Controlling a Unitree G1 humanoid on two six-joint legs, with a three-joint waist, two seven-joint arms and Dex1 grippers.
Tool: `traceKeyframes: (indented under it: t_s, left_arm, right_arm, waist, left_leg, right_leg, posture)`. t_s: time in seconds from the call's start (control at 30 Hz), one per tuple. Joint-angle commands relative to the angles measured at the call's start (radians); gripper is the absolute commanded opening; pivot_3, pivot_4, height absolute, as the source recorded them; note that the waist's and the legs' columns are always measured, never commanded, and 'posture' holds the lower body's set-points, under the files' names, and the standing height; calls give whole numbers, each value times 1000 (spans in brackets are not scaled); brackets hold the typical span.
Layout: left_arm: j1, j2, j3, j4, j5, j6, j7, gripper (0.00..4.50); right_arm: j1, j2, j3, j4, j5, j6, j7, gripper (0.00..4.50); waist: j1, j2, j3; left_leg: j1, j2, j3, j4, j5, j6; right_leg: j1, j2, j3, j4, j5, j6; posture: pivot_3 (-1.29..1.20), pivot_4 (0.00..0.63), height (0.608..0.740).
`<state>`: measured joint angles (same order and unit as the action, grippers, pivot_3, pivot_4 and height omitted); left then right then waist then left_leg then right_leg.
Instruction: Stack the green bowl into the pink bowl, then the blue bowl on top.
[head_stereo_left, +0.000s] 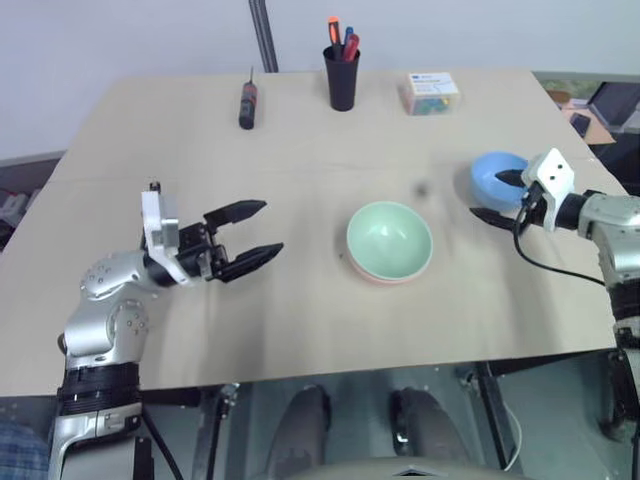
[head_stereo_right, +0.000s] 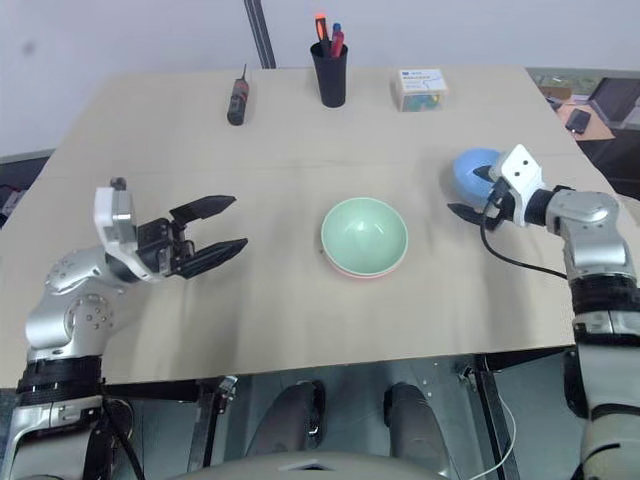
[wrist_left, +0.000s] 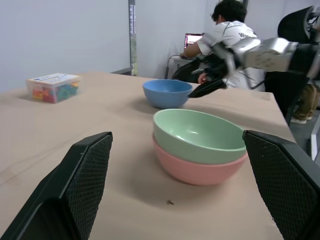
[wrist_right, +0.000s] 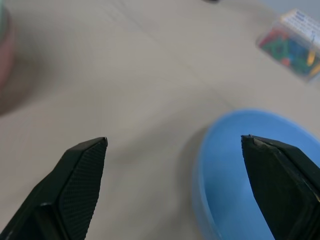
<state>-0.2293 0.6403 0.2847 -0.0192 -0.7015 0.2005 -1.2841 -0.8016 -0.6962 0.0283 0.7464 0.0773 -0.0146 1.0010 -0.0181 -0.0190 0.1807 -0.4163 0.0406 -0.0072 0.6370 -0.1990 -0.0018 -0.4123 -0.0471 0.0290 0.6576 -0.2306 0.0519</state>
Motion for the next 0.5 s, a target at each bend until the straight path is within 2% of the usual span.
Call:
traceKeyframes:
  t_s: [0.03, 0.1, 0.13, 0.17, 0.2, 0.23, 0.43, 0.47, 0.5]
  left_arm:
    - [43, 20, 39, -66, -26, -27, -35, 4410]
    - [59, 17, 45, -76, -33, -29, -36, 4410]
    - [74, 19, 45, -87, -34, -24, -38, 4500]
    - [84, 18, 47, -96, -38, -19, -35, 4500]
    - [94, 19, 49, -103, -39, -15, -33, 4500]
    - [103, 21, 49, -110, -39, -12, -33, 4500]
    - [127, 22, 56, -133, -51, -7, -20, 4500]
    - [128, 22, 56, -133, -53, -7, -21, 4500]
    - [128, 23, 56, -133, -55, -6, -21, 4500]
  right_arm:
    - [-114, 6, 30, 194, -76, -82, -24, 4500]
    - [-154, 16, 44, 263, -99, -113, -14, 4500]
    - [-175, 24, 48, 295, -108, -123, -13, 3990]
    - [-192, 29, 54, 321, -118, -134, -10, 3831]
    - [-204, 33, 61, 341, -129, -141, -4, 3401]
    - [-213, 37, 64, 358, -138, -148, -1, 2768]
    - [-234, 51, 62, 413, -159, -189, 10, 404]
    - [-235, 52, 61, 416, -160, -194, 11, 87]
    - [-236, 52, 60, 419, -161, -197, 12, 87]
  waist:
    - [-2, 0, 0]
    - [-4, 0, 0]
    - [-4, 0, 0]
    - [-6, 0, 0]
    - [-9, 0, 0]
    - [-11, 0, 0]
    - [-20, 0, 0]
    - [-22, 0, 0]
    - [-23, 0, 0]
  left_leg:
    - [0, 0, 0, 0, 0, 0]
    - [0, 0, 0, -1, 0, 0]
    - [0, 0, 0, -1, 0, 0]
    - [0, 0, 0, -1, 0, 0]
    - [0, 0, 0, -1, 0, 0]
    - [0, 0, 0, -1, 0, 0]
    - [0, 0, 0, -1, 0, 0]
    - [0, 0, 0, -1, 0, 0]
    - [0, 0, 0, -1, 0, 0]
  right_leg:
    - [0, 0, 0, 0, 0, 0]
    - [0, 0, 0, 0, 0, 0]
    - [0, 0, 0, 0, 0, 0]
    - [0, 0, 0, 0, 0, 0]
    - [0, 0, 0, 0, 0, 0]
    - [0, 0, 0, 0, 0, 0]
    - [0, 0, 0, 0, 0, 0]
    - [0, 0, 0, 0, 0, 0]
    - [0, 0, 0, 0, 0, 0]
  posture:
    - [0, 150, 740]
    - [0, 150, 740]
    - [0, 150, 740]
    - [0, 150, 740]
    - [0, 150, 740]
    - [0, 150, 740]
    - [0, 150, 740]
    - [0, 150, 740]
    - [0, 150, 740]
